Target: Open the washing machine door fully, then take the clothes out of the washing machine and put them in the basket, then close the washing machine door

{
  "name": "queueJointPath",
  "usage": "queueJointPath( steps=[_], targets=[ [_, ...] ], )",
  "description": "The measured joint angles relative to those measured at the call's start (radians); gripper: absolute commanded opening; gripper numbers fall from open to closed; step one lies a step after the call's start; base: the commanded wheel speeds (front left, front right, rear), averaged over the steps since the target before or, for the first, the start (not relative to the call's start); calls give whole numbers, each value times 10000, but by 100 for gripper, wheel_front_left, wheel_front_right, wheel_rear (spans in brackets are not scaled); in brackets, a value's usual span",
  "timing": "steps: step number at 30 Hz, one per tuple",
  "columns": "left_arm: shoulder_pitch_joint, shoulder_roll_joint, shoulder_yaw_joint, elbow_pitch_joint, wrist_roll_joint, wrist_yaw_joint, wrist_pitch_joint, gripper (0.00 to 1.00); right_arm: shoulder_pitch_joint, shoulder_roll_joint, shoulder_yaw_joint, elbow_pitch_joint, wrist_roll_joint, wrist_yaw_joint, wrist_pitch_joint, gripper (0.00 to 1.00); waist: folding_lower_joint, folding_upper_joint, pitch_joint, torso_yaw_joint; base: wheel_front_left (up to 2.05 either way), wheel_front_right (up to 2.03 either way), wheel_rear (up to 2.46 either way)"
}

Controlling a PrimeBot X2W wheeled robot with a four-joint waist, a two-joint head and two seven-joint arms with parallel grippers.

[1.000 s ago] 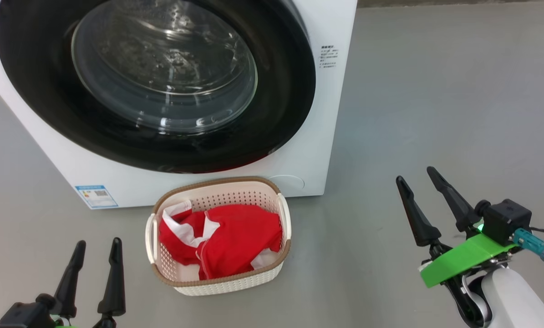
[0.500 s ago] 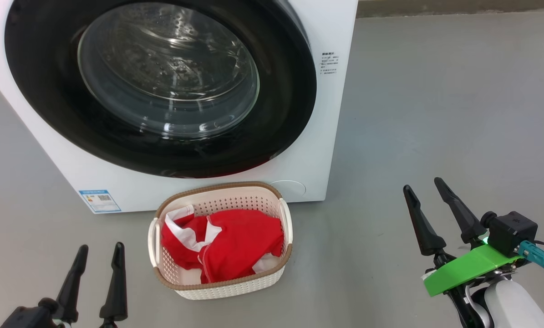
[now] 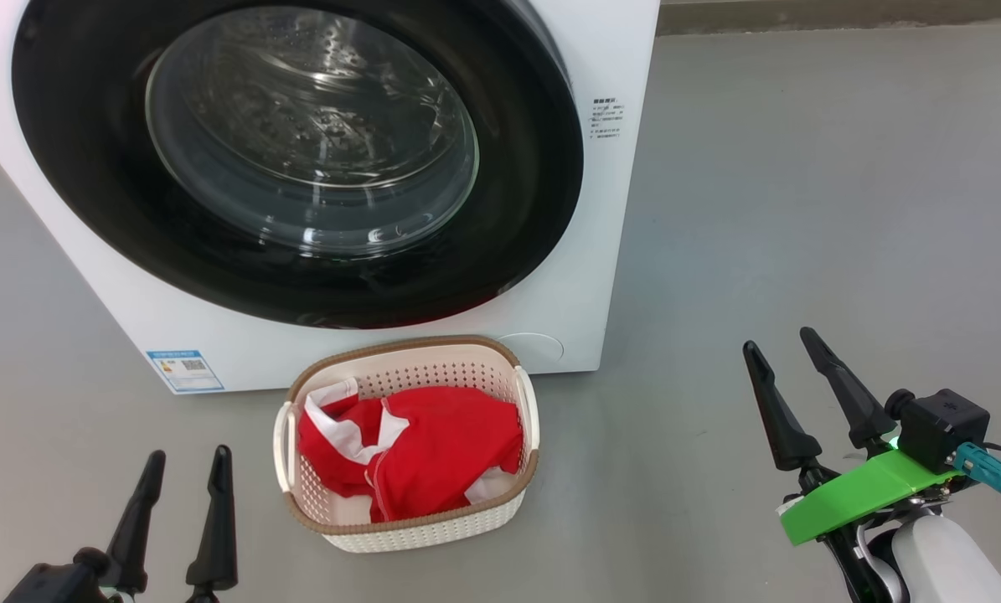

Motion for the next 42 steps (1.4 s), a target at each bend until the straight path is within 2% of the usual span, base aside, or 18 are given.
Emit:
queueJointPath(
  steps=[10, 11, 19, 42],
  targets=[
    [0, 35, -48, 4, -79, 0, -42, 100, 0, 2, 0, 8, 0, 0, 2, 100, 0, 0, -63, -9, 0, 0, 0],
    [1, 65, -73, 4, -86, 0, -42, 0, 0, 2, 0, 8, 0, 0, 2, 0, 0, 0, -64, -9, 0, 0, 0],
    [227, -368, -186, 725, -240, -4, 52, 0, 607, 280, 44, 748, 236, 2, 82, 0, 0, 0, -73, -9, 0, 0, 0],
    [151, -405, 69, 974, -2428, -6, 681, 0, 596, 500, -389, 688, 2318, 2, 729, 0, 2, 0, -100, -12, 0, 0, 0]
  ],
)
